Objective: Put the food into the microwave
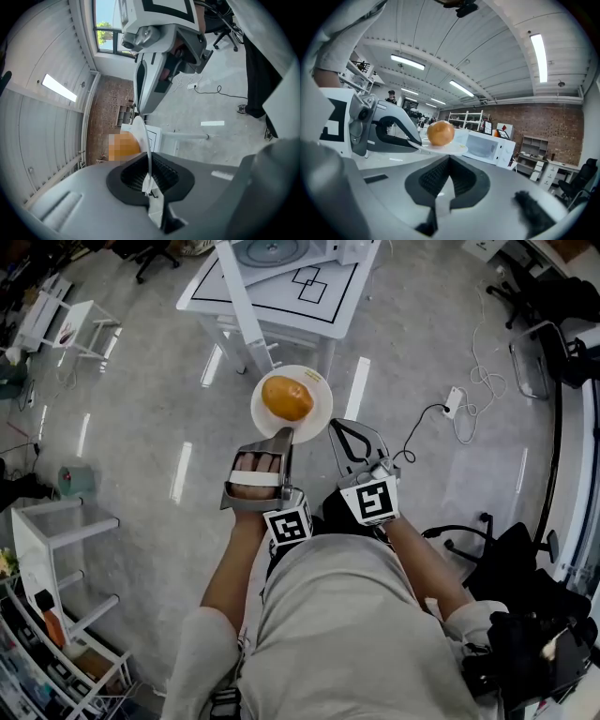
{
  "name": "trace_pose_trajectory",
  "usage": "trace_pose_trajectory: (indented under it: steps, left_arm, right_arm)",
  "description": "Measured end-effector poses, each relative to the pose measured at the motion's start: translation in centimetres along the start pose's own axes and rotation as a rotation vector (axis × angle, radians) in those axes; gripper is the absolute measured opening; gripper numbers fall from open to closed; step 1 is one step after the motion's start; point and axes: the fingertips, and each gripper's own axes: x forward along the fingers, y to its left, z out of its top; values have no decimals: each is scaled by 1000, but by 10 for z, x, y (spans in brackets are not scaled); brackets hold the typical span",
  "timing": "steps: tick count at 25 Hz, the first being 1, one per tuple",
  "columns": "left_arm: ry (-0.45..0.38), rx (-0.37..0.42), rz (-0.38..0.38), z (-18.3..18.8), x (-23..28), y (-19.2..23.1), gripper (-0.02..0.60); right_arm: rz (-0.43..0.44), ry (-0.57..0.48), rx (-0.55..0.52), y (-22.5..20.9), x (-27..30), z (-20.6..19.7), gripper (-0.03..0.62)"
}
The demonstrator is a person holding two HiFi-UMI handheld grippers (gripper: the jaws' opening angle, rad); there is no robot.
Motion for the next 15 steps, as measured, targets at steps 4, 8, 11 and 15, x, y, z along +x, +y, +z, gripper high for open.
trace_pose_trajectory:
  steps: [4,8,11,15]
  left_arm:
    - [-4,1,-20,29,31,3,21]
    - [18,-3,-23,54,55,12,22]
    - [45,-12,-27,69,69,17,21]
    - [67,5,-43,85,95,17,23]
  right_arm:
    - [-13,7,0,-41,-3,-16,11]
    - [-13,14,9,-77,-9,-31,11]
    - [-7,8,18,-100,-15,-40,11]
    - [7,24,-2,-127,-14,-57,11]
